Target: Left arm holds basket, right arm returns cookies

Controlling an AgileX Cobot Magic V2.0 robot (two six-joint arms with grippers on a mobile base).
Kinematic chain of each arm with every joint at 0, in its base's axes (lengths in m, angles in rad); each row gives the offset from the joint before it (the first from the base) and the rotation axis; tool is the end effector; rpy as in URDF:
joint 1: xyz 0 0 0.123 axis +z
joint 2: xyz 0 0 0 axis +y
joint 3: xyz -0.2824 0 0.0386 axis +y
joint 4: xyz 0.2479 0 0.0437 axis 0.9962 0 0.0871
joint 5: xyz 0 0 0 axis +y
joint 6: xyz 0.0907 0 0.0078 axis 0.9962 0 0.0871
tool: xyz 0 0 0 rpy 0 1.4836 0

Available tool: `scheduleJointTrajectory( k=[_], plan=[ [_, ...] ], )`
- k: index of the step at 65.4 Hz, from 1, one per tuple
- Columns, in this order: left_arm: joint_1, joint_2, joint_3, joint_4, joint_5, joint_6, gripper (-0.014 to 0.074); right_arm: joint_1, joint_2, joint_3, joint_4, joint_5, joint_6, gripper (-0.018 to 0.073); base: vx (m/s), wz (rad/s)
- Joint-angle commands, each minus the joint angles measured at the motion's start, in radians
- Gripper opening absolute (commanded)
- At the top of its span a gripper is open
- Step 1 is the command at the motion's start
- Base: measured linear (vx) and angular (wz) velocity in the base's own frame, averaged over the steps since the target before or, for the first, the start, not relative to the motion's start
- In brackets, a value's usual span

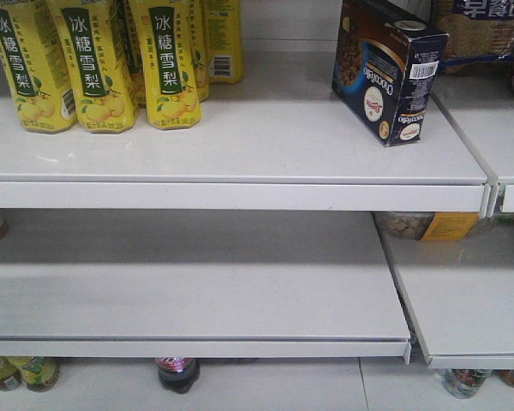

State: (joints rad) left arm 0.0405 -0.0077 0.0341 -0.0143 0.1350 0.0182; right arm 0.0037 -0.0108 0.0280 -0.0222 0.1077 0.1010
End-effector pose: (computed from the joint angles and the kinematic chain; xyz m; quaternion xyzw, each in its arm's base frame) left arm 0.0570 0.0021 0.1897 -0.0127 0.7327 0.0144 0.6802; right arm 0.0568 0.0000 0.1944 0.0279 0.7198 0.0278 0.6931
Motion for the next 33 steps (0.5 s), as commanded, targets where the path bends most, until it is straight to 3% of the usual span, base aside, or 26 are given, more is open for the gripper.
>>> scheduleJointTrajectory(
  k=[1,33],
  plan=[
    [-0.001,-0.017,-0.03,0.014,-0.109,0.019,0.0,-0.004,-0.013,0.019,-0.003,-0.071,-0.01,-0.0006,0.0,0.0],
    [-0.001,-0.017,-0.03,0.014,-0.109,0.019,0.0,-0.004,-0.013,0.019,-0.003,-0.071,-0.01,-0.0006,0.0,0.0]
  ],
)
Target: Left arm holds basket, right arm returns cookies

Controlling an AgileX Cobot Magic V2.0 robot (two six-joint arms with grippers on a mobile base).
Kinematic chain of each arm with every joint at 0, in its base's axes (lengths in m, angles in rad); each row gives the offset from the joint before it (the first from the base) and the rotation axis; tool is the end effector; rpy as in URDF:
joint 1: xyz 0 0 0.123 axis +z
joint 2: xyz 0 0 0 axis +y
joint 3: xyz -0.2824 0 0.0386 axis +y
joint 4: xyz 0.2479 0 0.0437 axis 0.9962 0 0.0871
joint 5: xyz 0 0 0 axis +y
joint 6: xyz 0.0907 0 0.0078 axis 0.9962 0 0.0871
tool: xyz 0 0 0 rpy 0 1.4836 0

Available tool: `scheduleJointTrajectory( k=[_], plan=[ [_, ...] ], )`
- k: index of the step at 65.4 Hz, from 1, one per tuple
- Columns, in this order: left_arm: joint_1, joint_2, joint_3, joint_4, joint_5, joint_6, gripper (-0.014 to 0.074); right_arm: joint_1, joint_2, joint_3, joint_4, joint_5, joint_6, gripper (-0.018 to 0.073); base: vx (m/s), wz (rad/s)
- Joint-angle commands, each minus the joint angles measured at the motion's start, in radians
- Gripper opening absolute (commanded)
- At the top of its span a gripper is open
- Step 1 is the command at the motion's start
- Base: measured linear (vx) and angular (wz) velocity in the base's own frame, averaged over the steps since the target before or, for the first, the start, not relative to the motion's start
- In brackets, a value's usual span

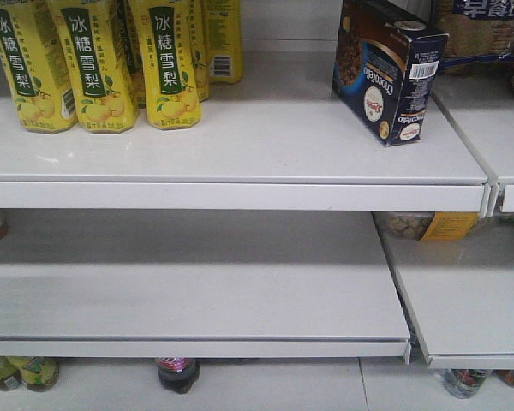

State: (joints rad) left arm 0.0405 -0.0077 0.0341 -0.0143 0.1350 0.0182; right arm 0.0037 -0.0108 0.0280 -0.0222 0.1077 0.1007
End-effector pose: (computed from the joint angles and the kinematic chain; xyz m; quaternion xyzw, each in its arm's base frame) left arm 0.0570 0.0021 0.1897 -0.0127 0.7327 0.0144 0.6802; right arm 0.0568 0.0000 0.1944 0.0278 0.7198 0.0277 0.6931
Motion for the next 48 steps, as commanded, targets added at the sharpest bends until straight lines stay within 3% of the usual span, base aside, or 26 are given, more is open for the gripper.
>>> scheduleJointTrajectory(
  k=[1,48],
  plan=[
    [-0.001,-0.017,-0.03,0.014,-0.109,0.019,0.0,-0.004,-0.013,0.019,-0.003,-0.071,-0.01,-0.0006,0.0,0.0],
    [-0.001,-0.017,-0.03,0.014,-0.109,0.019,0.0,-0.004,-0.013,0.019,-0.003,-0.071,-0.01,-0.0006,0.0,0.0]
  ],
)
